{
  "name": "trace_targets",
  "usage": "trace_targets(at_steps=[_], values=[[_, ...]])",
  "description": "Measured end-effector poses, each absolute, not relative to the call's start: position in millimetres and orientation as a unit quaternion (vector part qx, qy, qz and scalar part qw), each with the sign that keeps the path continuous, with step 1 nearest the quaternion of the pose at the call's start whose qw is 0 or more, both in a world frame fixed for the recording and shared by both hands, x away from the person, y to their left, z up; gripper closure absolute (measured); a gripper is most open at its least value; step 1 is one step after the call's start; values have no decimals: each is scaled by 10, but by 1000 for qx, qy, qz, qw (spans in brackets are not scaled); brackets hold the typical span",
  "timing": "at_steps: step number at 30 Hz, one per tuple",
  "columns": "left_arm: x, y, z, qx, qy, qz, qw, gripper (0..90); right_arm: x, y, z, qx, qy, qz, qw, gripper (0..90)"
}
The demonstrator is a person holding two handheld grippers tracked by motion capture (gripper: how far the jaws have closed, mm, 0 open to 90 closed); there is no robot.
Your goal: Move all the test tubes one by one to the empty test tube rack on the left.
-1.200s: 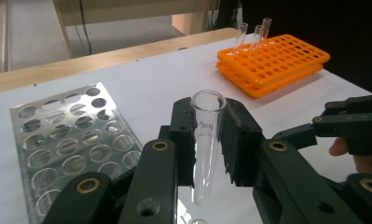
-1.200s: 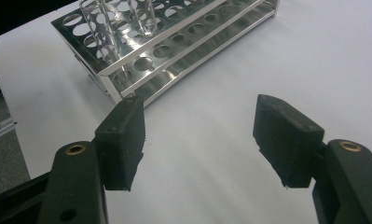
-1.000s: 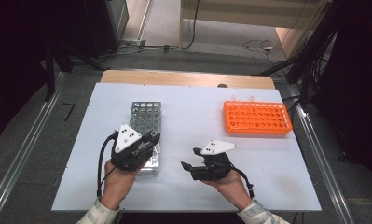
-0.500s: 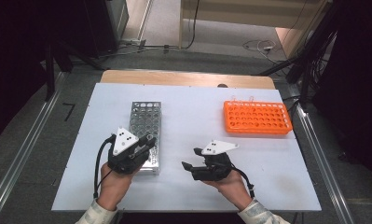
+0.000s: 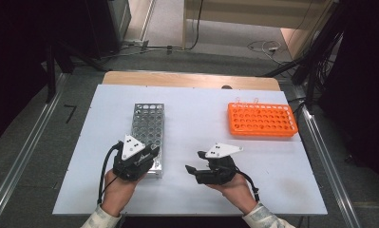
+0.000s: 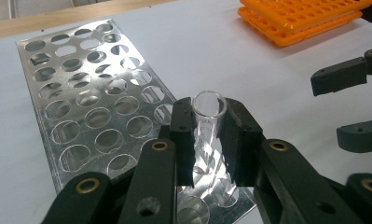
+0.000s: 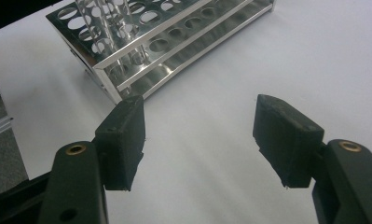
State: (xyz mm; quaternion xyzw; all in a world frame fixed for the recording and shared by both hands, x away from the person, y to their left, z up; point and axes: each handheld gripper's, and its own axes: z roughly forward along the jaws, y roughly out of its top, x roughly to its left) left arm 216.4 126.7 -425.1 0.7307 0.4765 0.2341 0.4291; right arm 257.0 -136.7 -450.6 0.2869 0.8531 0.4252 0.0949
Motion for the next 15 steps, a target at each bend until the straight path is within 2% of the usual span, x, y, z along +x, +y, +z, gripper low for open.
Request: trace_targets(at_steps=[10, 15], values=[[2173, 1279, -4259, 730, 479, 227, 432, 709, 2569, -1364, -4513, 288, 854, 423, 94, 328], [2161, 1298, -4227, 725, 477, 224, 444, 655, 2572, -1383, -4501, 289, 852, 425, 97, 329]])
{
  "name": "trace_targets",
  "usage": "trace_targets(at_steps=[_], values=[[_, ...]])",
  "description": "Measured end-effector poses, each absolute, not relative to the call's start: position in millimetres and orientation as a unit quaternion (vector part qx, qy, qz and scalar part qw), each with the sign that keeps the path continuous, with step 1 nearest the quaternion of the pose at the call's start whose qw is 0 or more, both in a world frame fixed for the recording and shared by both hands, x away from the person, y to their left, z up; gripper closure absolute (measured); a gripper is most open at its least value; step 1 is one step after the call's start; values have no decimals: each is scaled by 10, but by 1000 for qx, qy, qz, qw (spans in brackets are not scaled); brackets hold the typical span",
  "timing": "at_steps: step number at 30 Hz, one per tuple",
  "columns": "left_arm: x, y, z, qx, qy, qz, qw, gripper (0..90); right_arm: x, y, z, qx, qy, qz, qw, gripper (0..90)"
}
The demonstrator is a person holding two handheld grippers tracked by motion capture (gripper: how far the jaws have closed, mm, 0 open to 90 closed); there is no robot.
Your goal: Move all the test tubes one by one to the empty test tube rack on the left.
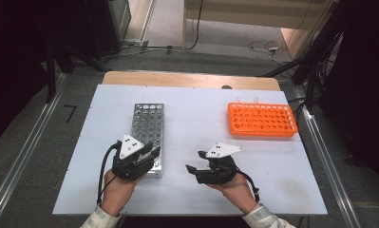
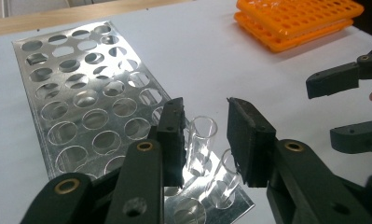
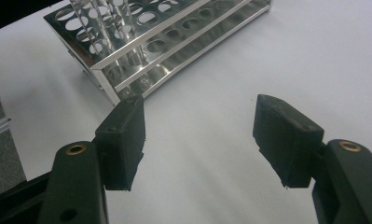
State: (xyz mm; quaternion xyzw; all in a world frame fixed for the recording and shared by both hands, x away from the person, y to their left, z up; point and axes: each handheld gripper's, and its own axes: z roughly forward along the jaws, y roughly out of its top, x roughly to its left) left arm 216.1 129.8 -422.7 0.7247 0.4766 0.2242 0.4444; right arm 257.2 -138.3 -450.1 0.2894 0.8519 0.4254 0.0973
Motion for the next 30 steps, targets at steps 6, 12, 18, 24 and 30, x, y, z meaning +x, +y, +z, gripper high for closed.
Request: trace_targets(at_steps=[6, 12, 18, 24, 30], values=[[2135, 1311, -4198, 711, 460, 204, 490, 505, 2611, -1462, -4479, 299, 846, 427, 113, 329], [2145, 1275, -4220, 707, 464, 197, 496, 283, 2733, -1641, -4463, 329, 829, 430, 138, 331], [2155, 1271, -4230, 702, 468, 199, 499, 261, 2900, -1881, -4438, 365, 809, 421, 186, 332], [2153, 1271, -4229, 701, 469, 200, 499, 251, 3098, -2117, -4417, 407, 783, 416, 218, 332], [2153, 1289, -4219, 698, 470, 200, 501, 247, 3247, -2259, -4408, 434, 768, 405, 241, 337]])
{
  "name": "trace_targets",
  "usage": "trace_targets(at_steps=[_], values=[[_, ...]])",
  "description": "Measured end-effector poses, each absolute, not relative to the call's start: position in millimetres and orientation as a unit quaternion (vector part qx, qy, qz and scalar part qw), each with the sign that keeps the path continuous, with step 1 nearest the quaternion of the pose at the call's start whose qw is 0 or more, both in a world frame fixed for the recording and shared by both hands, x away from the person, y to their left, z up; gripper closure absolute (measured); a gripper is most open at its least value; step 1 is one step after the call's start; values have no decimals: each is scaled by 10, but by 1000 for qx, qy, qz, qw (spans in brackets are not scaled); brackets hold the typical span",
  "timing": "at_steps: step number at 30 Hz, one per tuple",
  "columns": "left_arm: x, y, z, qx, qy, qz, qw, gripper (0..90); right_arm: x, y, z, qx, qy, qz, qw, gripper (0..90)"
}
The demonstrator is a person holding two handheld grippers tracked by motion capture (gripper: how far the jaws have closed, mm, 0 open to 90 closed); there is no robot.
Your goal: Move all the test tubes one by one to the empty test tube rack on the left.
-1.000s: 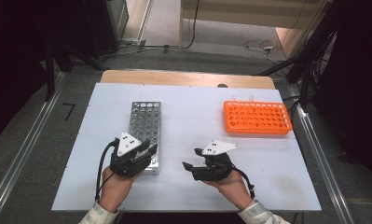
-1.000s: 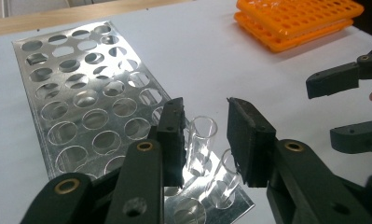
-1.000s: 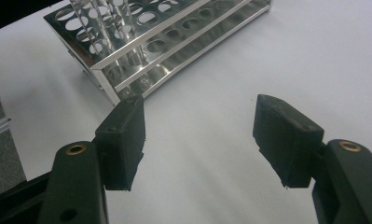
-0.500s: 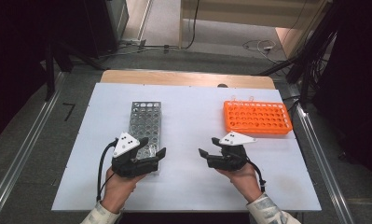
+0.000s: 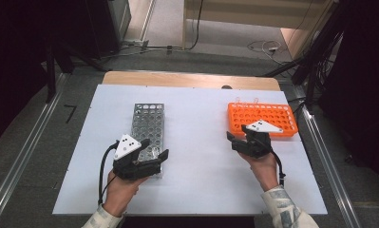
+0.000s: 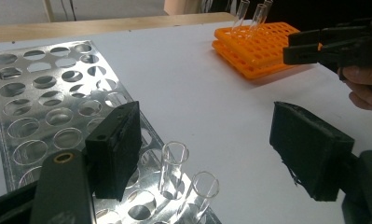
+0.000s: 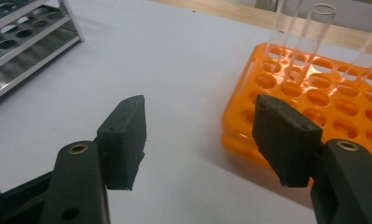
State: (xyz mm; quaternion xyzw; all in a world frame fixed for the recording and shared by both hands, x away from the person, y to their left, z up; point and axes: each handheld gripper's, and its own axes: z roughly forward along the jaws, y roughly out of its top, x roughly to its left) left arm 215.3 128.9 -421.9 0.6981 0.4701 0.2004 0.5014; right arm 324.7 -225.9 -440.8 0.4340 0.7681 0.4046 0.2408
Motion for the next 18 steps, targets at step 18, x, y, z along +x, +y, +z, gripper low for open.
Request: trace_targets(at_steps=[18], values=[[2157, 1287, -4218, 696, 473, 207, 500, 188, 3734, -2455, -4449, 493, 734, 385, 266, 357]])
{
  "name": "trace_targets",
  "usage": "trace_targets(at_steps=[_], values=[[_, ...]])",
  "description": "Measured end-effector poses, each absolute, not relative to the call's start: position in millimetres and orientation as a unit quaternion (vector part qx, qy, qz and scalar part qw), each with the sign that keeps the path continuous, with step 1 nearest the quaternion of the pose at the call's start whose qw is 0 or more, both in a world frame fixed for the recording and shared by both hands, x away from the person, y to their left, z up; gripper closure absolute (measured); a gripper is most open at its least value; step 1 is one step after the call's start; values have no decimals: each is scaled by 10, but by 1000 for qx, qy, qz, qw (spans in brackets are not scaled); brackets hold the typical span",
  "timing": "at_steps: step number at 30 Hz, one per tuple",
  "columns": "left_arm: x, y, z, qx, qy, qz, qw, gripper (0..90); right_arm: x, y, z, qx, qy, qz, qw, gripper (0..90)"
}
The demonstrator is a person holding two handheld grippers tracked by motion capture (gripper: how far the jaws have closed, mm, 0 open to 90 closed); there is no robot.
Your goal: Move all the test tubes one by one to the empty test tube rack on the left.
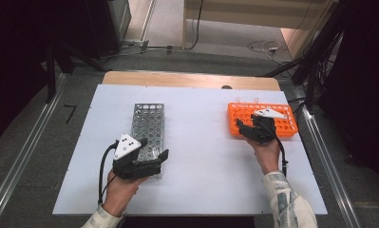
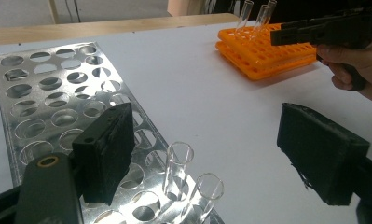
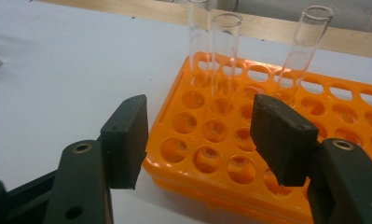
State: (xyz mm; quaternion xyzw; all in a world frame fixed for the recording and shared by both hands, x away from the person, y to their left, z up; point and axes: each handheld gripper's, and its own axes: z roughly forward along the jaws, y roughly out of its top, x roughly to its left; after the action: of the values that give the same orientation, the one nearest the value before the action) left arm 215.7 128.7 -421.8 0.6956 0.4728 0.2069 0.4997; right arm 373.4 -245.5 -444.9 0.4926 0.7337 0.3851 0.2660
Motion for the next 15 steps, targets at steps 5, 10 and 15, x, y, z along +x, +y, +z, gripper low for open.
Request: trace_targets(at_steps=[5, 10, 15], values=[[2157, 1294, -4213, 696, 472, 208, 500, 188, 3811, -2475, -4471, 498, 729, 382, 273, 377], [2159, 1289, -4215, 697, 472, 206, 499, 179, 3877, -2473, -4488, 496, 727, 381, 284, 434], [2163, 1299, -4214, 696, 473, 207, 499, 176, 3954, -2457, -4530, 497, 726, 379, 289, 494]])
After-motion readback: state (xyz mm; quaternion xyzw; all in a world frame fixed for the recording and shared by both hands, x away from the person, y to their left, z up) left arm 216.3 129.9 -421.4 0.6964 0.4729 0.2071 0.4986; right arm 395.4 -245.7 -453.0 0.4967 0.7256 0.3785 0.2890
